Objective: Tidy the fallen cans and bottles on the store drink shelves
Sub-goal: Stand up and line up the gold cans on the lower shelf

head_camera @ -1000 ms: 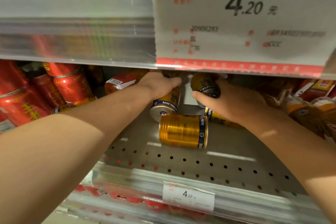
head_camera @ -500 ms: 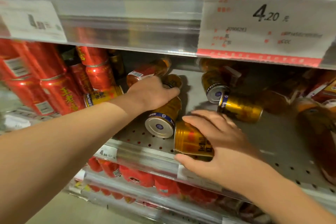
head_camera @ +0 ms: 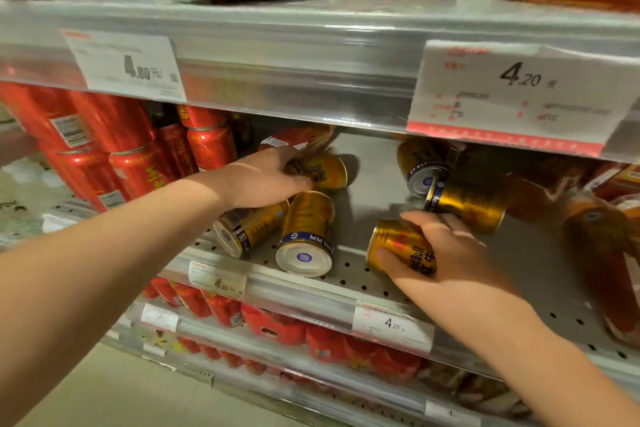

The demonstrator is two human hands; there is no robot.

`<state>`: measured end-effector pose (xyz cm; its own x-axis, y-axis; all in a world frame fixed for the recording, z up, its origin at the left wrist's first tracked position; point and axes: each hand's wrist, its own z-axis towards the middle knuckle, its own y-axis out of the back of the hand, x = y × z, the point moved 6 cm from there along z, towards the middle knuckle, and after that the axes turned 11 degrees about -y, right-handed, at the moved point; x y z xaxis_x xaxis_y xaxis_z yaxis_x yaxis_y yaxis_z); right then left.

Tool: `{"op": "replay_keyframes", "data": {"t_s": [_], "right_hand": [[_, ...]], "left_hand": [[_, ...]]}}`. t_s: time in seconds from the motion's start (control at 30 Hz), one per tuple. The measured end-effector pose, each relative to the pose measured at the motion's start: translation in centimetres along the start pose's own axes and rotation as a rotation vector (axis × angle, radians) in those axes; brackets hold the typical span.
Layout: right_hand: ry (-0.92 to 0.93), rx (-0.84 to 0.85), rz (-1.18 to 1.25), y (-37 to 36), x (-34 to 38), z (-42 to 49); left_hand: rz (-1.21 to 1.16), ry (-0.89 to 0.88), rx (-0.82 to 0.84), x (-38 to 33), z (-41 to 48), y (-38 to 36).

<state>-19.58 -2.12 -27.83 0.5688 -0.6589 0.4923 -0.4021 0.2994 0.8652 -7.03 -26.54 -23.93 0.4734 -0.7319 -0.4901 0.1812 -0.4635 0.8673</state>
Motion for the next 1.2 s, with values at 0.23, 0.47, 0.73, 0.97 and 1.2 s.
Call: {"op": "replay_keyframes", "data": {"t_s": [0.23, 0.47, 0.73, 0.97, 1.2], "right_hand": [[0.122, 0.022, 0.002, -1.6, 2.4, -0.3], [0.065, 0.093, 0.133, -2.3, 2.6, 0.1], [-0.010, 0.088, 0.210, -2.9, 2.3, 0.1], [0.035, 0.041, 0.212, -3.1, 2.5, -0.1], [0.228, 0.033, 0.145, -2.7, 2.7, -1.5]], "left_hand": [[0.049, -0.019, 0.021, 0.1, 0.1, 0.1], [-0.016, -0.086, -0.006, -0.7, 1.4, -0.5], [0.198, -0.101, -0.010, -0.9, 2.2, 0.0], [0.323, -0.118, -0.066, -0.6, 1.3, 0.1], [0.182, -0.233, -0.174, -1.7, -0.2, 0.2]]}}
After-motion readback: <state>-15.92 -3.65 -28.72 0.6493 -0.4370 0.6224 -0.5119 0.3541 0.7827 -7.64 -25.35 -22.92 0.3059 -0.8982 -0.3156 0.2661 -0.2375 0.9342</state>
